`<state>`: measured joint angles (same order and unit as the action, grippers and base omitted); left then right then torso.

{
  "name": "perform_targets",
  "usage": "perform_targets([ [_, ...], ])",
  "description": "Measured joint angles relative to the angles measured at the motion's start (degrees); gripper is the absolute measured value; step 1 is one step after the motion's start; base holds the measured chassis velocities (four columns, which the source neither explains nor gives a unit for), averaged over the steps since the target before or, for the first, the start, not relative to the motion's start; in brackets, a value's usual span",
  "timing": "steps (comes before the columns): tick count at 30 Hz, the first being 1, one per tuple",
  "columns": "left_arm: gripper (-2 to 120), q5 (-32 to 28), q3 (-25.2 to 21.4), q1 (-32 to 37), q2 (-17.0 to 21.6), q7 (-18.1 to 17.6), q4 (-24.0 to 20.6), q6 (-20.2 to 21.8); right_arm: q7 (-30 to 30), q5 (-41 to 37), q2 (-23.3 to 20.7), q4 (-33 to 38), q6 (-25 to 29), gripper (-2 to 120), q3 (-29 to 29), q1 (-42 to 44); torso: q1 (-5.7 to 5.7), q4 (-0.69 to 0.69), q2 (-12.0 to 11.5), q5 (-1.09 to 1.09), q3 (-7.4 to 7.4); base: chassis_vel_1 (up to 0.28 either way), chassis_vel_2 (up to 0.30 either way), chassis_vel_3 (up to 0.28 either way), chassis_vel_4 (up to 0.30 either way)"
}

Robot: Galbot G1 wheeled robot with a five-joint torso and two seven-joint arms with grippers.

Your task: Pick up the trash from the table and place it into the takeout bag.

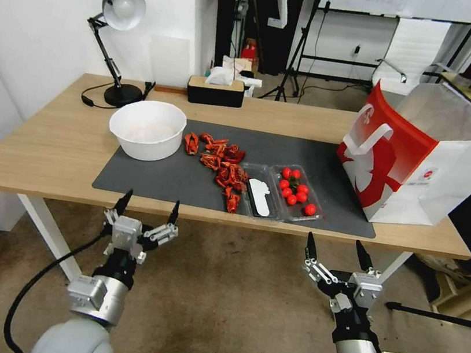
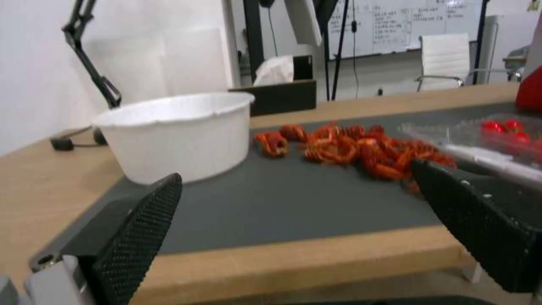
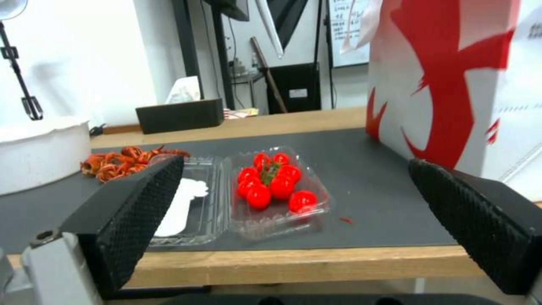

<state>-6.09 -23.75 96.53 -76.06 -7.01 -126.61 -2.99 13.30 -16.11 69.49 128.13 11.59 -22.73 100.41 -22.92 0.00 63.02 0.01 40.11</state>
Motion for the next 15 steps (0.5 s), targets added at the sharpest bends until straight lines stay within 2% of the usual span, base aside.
perform_targets([
  [7,100,-0.2,0.8,-0.4,-1.3,0.0,3.4,-1.3,-2.2,-4.9,-1.0,-2.9,0.0,100,0.1,-2.6,0.00,0.00,0.0,0.00,0.00,0.000,0.000,0.000,0.000],
  [15,100,-0.2,-0.2,0.2,-1.6,0.0,3.5,-2.5,-3.7,-6.1,-0.8,-4.2,0.0,100,0.9,-3.1,0.00,0.00,0.0,0.00,0.00,0.000,0.000,0.000,0.000],
])
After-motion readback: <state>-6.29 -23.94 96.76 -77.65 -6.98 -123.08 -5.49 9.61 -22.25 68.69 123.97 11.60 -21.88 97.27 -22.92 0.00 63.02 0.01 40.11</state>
